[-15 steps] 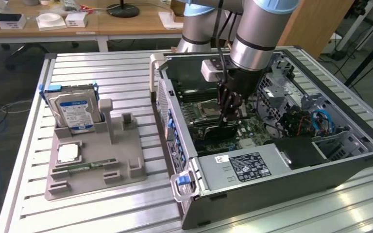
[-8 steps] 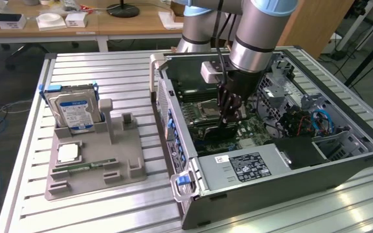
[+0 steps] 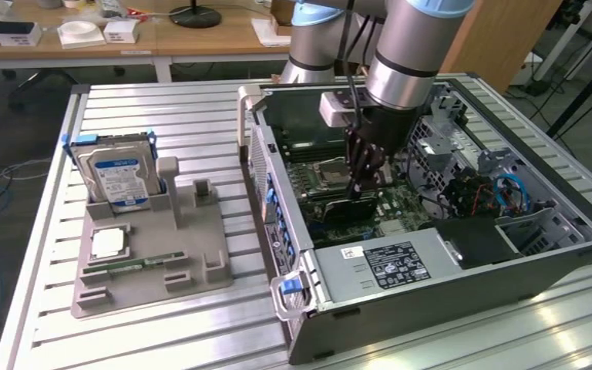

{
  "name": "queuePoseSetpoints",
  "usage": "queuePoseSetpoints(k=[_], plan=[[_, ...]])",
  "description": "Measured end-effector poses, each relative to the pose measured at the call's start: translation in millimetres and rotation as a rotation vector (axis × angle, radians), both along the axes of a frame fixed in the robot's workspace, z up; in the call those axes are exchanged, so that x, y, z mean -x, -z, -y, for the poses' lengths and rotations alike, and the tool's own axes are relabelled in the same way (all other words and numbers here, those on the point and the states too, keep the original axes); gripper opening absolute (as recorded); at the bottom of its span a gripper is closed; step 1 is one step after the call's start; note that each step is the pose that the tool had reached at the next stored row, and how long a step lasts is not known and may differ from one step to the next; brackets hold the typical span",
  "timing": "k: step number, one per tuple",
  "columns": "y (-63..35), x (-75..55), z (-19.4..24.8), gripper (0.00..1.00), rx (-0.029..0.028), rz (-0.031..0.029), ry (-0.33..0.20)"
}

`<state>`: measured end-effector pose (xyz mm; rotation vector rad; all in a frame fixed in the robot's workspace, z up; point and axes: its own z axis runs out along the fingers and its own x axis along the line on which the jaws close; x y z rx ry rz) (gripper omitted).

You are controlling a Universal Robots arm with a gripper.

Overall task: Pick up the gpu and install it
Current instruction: 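Press down on the gpu until it lock into place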

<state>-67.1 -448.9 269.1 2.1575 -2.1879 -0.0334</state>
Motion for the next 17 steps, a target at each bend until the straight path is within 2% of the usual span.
queuePoseSetpoints(k=[5,10,13,14,16,17], plan=[[3.4,6.8,0.0,0.11,0.0007,-0.0001,0.006],[9.3,7.0,0.3,0.11,0.0032,-0.0005,0.007],[11.1,7.0,-0.1,0.11,0.0028,-0.0004,0.008],[10.2,6.9,-0.3,0.11,0.0031,-0.0007,0.008],[4.7,6.9,-0.6,0.11,-0.0023,0.0022,0.008],[-0.8,7.0,-0.3,0.11,-0.0003,0.0012,0.008]])
